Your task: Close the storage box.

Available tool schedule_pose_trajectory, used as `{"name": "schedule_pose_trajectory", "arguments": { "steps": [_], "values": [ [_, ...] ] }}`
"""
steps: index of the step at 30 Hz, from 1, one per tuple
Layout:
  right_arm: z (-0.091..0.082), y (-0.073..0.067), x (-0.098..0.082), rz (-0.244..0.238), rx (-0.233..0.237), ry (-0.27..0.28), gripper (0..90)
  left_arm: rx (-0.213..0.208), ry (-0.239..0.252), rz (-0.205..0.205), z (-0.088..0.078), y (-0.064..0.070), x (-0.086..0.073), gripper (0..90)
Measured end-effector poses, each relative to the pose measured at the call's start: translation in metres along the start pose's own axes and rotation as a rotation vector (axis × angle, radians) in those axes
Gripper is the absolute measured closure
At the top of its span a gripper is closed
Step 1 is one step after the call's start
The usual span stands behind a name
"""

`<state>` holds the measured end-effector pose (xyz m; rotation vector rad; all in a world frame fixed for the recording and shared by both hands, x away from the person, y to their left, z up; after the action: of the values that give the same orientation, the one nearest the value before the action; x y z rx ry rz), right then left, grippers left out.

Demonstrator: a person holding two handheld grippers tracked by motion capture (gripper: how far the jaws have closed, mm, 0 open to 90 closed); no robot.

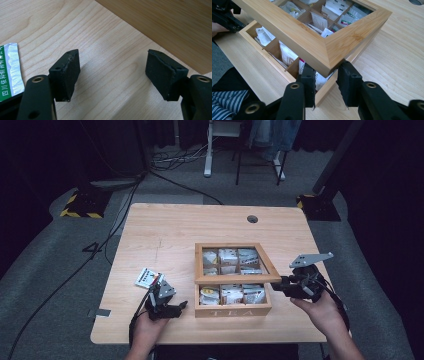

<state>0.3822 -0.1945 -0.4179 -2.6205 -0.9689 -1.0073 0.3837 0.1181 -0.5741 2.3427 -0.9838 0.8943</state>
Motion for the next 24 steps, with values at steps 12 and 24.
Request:
{"name": "schedule_pose_trajectory", "arguments": {
  "steps": [12,24],
  "values": [
    [0.007,-0.008,-0.019,-0.001,0.012,-0.024,66.5,0.0,0.0,0.001,0.0,0.0,0.0,28.6],
    [0.014,-0.012,-0.03,-0.028,0.012,-0.062,66.3,0.004,-0.001,0.001,0.0,0.0,0.0,28.6]
  ]
}}
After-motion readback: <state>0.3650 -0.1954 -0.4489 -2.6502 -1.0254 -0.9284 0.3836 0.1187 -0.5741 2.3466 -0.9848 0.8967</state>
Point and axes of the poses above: each handheld gripper's, and its own axes: z roughly forward along the jaws, x roughly out of its top, y roughly to its right, the point moved 10 cm from there along z, roughly forward along the jaws, and after that the axes turned 10 degrees about -x, right-handed, at the moved point
